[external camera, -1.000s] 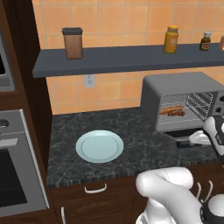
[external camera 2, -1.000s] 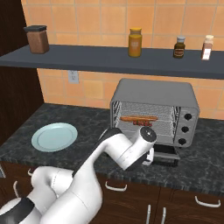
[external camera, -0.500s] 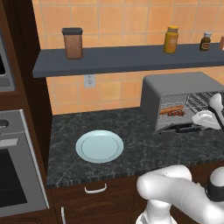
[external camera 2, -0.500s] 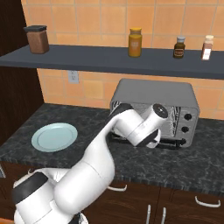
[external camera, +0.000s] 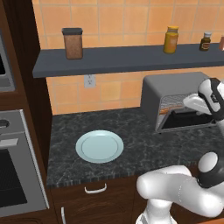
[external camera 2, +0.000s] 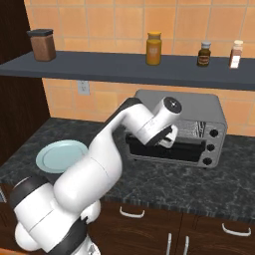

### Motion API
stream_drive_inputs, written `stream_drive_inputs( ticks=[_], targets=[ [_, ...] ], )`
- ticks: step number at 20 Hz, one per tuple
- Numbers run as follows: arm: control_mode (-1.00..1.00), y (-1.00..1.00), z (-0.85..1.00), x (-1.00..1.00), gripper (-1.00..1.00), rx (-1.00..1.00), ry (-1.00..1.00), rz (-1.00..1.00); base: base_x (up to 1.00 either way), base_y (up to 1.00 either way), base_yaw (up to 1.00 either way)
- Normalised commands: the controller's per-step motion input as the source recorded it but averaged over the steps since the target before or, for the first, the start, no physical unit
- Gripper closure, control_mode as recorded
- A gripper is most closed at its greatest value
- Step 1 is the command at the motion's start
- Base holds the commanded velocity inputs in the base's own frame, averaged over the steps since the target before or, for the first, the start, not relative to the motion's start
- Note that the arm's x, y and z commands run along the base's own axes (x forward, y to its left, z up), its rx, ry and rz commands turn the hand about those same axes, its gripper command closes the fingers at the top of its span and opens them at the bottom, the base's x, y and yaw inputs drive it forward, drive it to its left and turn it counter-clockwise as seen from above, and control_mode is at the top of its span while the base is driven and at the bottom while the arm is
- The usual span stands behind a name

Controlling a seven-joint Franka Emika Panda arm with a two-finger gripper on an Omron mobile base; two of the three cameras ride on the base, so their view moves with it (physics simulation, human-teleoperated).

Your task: Pick up the kebab skewer and baguette bread, and place them inside the toaster oven. Close the toaster oven door and start by setting the timer.

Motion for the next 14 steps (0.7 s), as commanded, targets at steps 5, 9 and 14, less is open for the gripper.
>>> stream_drive_inputs(
  ticks=[5, 9, 14],
  targets=[
    [-1.0, 0.49, -0.32, 0.5, -1.0, 0.0, -0.05, -0.14, 0.0, 0.0, 0.0],
    [-1.0, 0.27, -0.38, 0.31, -1.0, 0.0, -0.01, -0.12, 0.0, 0.0, 0.0],
    [-1.0, 0.27, -0.49, 0.35, -1.0, 0.04, -0.03, -0.13, 0.0, 0.0, 0.0]
  ],
)
